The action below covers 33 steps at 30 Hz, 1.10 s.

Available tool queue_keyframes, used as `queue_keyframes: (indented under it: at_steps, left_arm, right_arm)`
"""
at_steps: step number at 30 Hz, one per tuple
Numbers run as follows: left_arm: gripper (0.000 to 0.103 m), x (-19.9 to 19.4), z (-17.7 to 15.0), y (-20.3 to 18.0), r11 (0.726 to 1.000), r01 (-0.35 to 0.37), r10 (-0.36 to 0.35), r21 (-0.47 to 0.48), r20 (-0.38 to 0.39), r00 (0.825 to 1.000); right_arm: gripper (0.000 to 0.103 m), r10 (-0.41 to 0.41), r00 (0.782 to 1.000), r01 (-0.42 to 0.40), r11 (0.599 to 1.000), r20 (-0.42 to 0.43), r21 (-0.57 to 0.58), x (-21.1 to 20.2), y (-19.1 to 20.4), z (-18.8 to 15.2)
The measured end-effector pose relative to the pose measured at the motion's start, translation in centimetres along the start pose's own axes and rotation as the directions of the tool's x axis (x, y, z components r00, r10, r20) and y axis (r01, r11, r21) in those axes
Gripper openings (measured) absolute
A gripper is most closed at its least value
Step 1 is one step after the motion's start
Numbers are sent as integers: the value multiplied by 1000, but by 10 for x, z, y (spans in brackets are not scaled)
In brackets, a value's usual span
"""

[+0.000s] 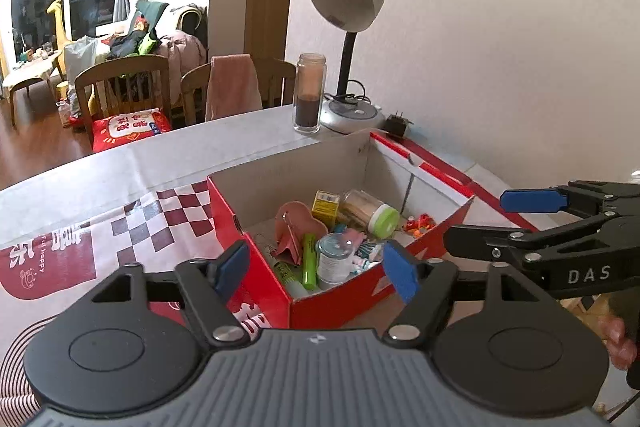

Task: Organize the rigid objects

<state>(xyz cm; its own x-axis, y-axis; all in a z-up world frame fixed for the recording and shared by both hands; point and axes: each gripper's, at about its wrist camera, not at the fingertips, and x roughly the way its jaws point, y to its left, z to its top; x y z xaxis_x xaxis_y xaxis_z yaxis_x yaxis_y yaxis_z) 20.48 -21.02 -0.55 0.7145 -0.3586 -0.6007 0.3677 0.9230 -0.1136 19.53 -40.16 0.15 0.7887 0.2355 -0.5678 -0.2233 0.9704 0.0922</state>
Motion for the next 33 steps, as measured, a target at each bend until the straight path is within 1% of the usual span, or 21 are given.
queue_keyframes:
  at_steps: [1,2,4,7,8,10,11,18,25,28,33]
  left_arm:
    - [79,-3,-1,0,1000,3,-3,-3,7,1000]
    - [80,-6,-2,0,1000,7,-7,-7,12,1000]
    - [83,-10,-4,0,1000,12,-12,-19,16,1000]
    - [84,-16,-6,0,999,19,-18,-38,23,1000]
    - [86,-17,-6,0,999,17,-16,-44,26,1000]
    - [96,-18,-8,-1,999,2,-1,-53,26,1000]
    - [103,-19,-9,-2,998,-5,6,-55,27,1000]
    - [103,-23,-17,-6,997,2,0,-72,31,1000]
    - [103,-31,-19,-11,998,-23,27,-52,70,997]
    - [103,-32,-20,-11,998,-46,50,-47,73,996]
    - [103,-31,-20,-6,997,-53,57,-63,61,997]
  right_arm:
    - [102,8,1000,-8,1000,6,5,-3,0,-1]
    - [103,16,1000,-16,1000,11,7,-6,1,-2]
    - [103,25,999,-25,1000,23,6,-11,1,-3]
    - [103,32,999,-33,999,36,13,-16,1,-5]
    - [103,33,999,-33,999,39,17,-19,2,-8]
    - [103,35,998,-36,999,44,20,-21,2,-9]
    - [103,35,998,-36,999,46,17,-23,3,-11]
    - [103,24,999,-26,999,47,26,-24,-1,-13]
    - [103,34,999,-35,999,30,33,-19,-1,-15]
    - [103,34,999,-35,999,34,34,-20,0,-15]
    - [103,27,999,-28,999,29,40,-20,0,-17]
